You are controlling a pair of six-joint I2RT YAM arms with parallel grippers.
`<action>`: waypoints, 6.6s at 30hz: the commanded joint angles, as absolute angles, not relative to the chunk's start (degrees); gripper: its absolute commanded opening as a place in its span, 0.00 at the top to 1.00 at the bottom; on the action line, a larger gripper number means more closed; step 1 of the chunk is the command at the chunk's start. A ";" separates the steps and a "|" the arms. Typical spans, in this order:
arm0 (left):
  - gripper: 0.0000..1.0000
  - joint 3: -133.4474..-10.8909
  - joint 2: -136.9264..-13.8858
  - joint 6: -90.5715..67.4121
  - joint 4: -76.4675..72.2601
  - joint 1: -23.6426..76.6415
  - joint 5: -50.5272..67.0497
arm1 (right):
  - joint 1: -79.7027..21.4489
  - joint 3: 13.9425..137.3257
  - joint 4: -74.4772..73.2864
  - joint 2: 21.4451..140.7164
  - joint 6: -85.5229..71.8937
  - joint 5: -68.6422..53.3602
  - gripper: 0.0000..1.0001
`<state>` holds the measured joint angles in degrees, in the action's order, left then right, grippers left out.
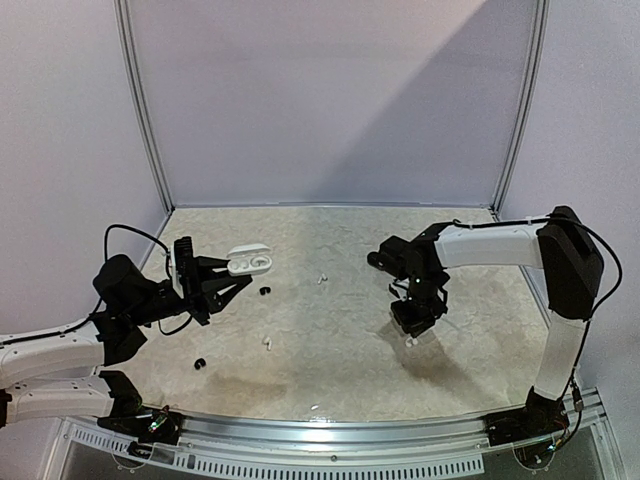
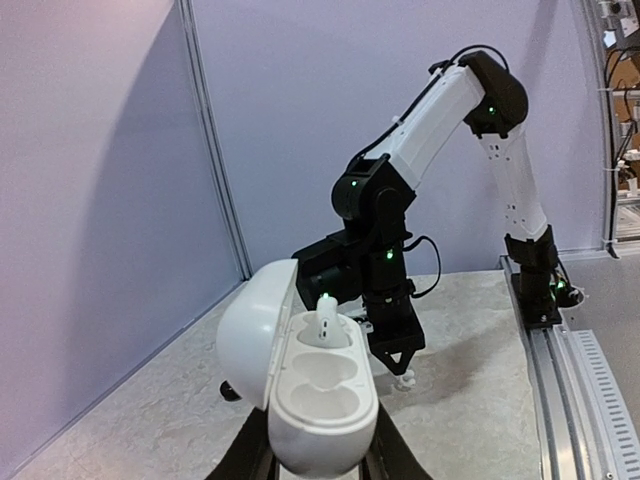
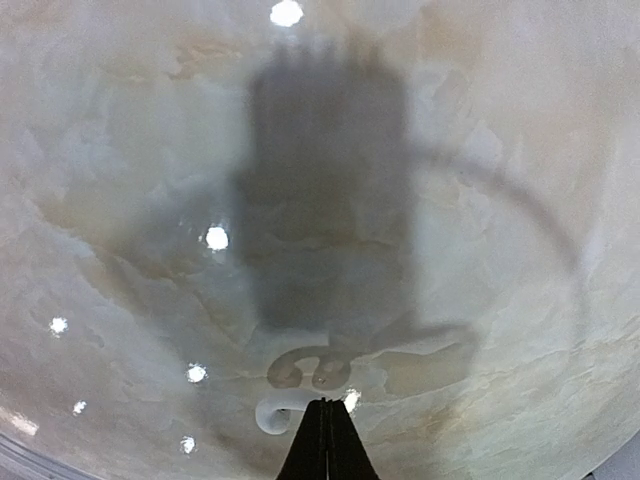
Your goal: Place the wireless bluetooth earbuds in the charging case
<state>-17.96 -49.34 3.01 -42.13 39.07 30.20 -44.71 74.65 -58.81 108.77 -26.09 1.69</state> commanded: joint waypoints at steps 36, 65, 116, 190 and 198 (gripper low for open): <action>1.00 -21.90 -53.27 -1.07 -44.99 39.55 13.30 | -67.41 118.85 -43.25 104.88 -22.26 31.45 1.00; 1.00 -24.65 -54.41 -2.69 -46.42 39.55 14.18 | -78.26 117.71 -16.45 114.67 1.68 36.44 1.00; 1.00 -24.08 -53.45 0.40 -45.35 39.55 15.69 | -76.86 117.02 -25.14 117.30 0.26 35.57 0.93; 1.00 -73.05 -103.05 -16.39 44.50 2.40 37.32 | -29.16 96.54 -47.91 113.49 -12.73 5.94 0.07; 1.00 -71.31 -112.38 -20.13 39.21 0.74 40.33 | -27.35 98.95 -49.58 121.86 -6.89 1.85 0.08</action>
